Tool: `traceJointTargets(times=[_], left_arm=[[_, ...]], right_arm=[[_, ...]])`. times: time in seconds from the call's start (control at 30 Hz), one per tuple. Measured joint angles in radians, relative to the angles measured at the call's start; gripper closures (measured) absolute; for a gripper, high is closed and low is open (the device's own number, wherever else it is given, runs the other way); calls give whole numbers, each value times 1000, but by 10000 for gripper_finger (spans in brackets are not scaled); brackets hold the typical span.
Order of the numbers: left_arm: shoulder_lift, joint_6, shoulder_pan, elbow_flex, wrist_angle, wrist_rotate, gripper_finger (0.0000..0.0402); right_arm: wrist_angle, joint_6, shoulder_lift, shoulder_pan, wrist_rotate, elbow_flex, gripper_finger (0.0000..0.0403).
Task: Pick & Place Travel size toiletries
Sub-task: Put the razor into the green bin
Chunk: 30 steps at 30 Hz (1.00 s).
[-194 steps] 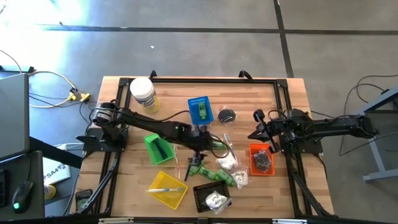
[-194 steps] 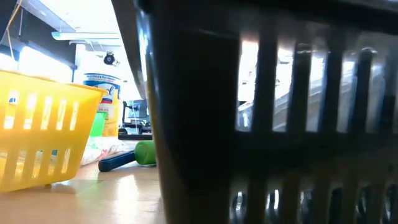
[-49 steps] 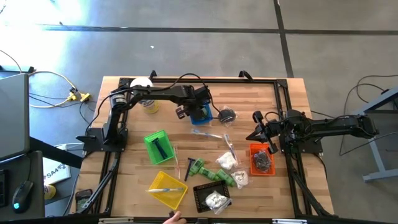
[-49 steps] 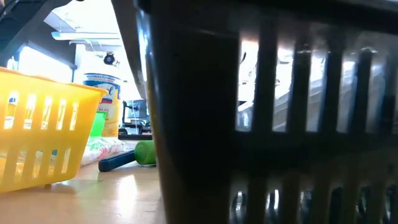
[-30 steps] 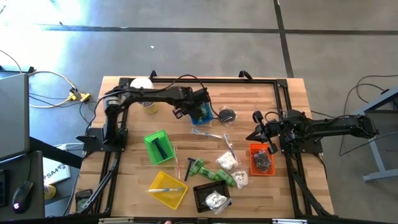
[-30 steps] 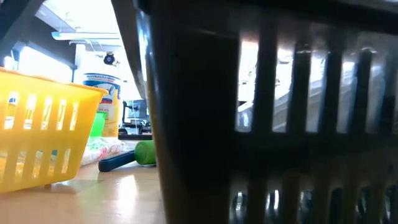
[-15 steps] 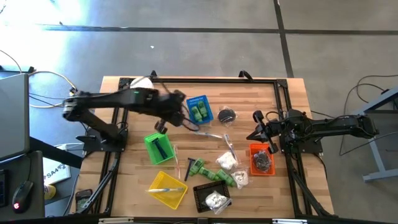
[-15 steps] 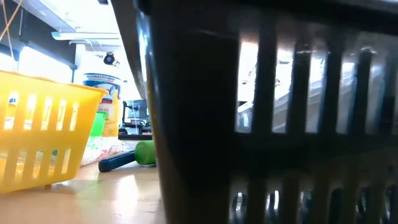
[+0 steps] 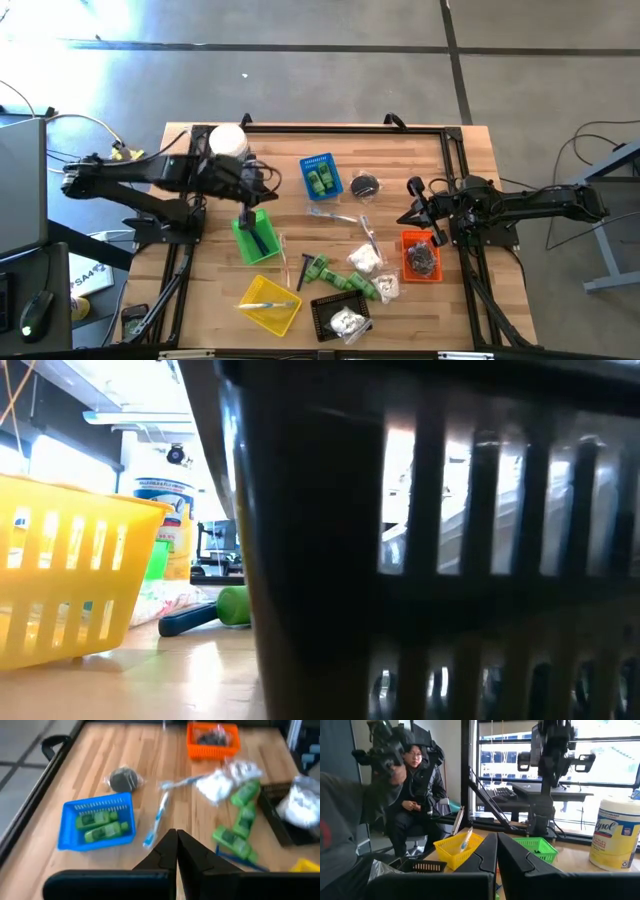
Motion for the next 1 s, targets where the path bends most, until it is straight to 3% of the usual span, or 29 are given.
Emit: traceJointTargets(times=[0.23, 0.5, 0.67, 1.0], left_arm=[[-127, -73, 1, -399, 478, 1, 401], [-122, -27, 2, -623, 830, -16, 401], [-122, -30, 2, -710, 958, -26, 401], [-122, -47, -12, -753, 964, -53, 401]], right_arm=[[-4, 0, 13, 0, 54, 0, 398], [0, -42, 59, 0, 109, 0, 398], [9, -45, 88, 0, 151, 0, 398], [39, -46, 150, 0, 157, 0, 398]])
